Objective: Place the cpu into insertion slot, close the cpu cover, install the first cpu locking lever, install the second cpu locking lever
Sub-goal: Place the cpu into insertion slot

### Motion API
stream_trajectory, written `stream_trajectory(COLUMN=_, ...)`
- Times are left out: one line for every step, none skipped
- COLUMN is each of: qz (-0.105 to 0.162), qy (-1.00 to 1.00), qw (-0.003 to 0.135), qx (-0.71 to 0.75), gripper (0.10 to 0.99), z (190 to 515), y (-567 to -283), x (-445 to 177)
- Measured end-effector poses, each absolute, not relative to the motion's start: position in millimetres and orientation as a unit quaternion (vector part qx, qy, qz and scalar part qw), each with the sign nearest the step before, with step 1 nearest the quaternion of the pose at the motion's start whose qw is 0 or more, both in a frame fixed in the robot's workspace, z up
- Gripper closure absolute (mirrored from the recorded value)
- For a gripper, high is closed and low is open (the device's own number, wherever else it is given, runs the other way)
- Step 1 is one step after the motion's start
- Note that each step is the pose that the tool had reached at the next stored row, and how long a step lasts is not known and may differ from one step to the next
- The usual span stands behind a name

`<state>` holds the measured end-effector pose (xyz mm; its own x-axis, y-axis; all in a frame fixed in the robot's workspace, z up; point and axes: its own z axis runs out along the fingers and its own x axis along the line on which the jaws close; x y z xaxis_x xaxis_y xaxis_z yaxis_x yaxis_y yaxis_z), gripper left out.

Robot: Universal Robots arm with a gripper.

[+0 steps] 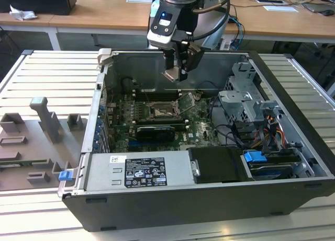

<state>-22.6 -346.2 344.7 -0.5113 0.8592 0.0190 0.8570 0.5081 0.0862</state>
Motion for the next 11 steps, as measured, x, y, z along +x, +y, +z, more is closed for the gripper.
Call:
stream_trajectory(qz=0.042, qy=0.867, qw=0.013, qx=0.496, gripper=0.549, z=344.6, y=-346.2, x=-22.6)
stream_trajectory(qz=0.042, qy=0.865, qw=0.013, qx=0.499, gripper=0.549, z=344.4, y=-346.2, x=-22.6)
stream_trajectory(qz=0.042, qy=0.865, qw=0.013, qx=0.5, gripper=0.549, z=344.4, y=-346.2, x=-22.6)
stream_trajectory(qz=0.042, qy=0.864, qw=0.013, qx=0.502, gripper=0.549, z=344.3, y=-346.2, x=-22.6)
stream_trajectory(qz=0.042, qy=0.862, qw=0.014, qx=0.504, gripper=0.549, z=344.1, y=-346.2, x=-22.6)
stream_trajectory(qz=0.042, qy=0.862, qw=0.014, qx=0.506, gripper=0.549, z=344.0, y=-346.2, x=-22.6)
stream_trajectory(qz=0.042, qy=0.861, qw=0.014, qx=0.507, gripper=0.549, z=343.8, y=-346.2, x=-22.6)
stream_trajectory(qz=0.042, qy=0.858, qw=0.014, qx=0.512, gripper=0.549, z=343.5, y=-346.2, x=-22.6)
stream_trajectory(qz=0.042, qy=0.853, qw=0.014, qx=0.52, gripper=0.549, z=343.2, y=-346.1, x=-22.6)
stream_trajectory(qz=0.042, qy=0.85, qw=0.015, qx=0.525, gripper=0.549, z=342.9, y=-346.2, x=-22.6)
stream_trajectory(qz=0.042, qy=0.844, qw=0.015, qx=0.535, gripper=0.549, z=342.4, y=-346.2, x=-22.6)
